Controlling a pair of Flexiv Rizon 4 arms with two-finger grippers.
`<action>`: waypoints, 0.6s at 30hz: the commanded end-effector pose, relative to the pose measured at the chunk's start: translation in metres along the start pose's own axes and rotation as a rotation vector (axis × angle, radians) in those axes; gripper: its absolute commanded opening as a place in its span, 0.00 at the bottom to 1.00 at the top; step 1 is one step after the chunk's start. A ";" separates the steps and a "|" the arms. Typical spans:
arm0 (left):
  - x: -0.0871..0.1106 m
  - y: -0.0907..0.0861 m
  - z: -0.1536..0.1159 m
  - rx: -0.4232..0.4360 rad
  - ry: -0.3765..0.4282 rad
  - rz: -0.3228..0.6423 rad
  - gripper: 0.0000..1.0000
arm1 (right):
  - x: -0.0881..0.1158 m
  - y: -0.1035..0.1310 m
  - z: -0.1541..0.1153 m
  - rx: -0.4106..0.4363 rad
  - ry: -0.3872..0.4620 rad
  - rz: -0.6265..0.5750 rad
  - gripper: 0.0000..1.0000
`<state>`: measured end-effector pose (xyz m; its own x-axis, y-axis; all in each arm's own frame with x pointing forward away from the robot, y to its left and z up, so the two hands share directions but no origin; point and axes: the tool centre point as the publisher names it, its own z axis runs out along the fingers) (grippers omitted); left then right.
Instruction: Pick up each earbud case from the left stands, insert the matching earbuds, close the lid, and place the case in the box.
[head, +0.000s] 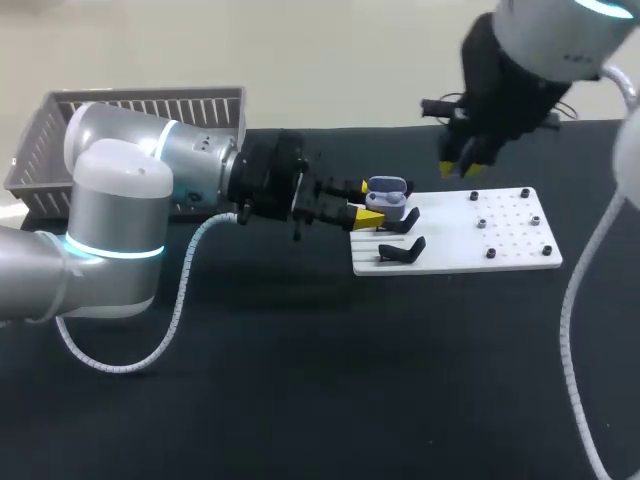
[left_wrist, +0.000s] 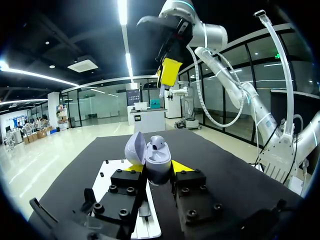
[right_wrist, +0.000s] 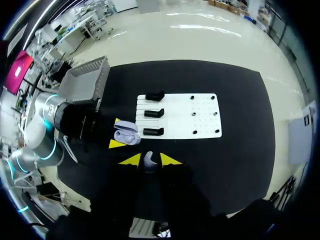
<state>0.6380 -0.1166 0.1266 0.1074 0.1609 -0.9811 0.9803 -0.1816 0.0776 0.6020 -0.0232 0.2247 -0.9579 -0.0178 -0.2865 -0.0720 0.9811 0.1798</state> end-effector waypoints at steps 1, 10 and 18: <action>0.001 0.000 0.000 -0.002 -0.002 0.002 0.00 | -0.011 0.024 0.013 0.037 0.073 -0.054 0.00; 0.001 0.000 0.000 -0.002 -0.002 0.002 0.00 | -0.015 0.047 0.027 0.076 0.089 -0.173 0.00; 0.001 0.000 0.000 -0.002 -0.002 0.002 0.00 | -0.015 0.055 0.035 0.068 0.125 -0.211 0.00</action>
<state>0.6381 -0.1166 0.1266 0.1074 0.1609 -0.9811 0.9803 -0.1816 0.0776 0.6180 0.0327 0.2066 -0.9458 -0.2376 -0.2213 -0.2578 0.9639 0.0670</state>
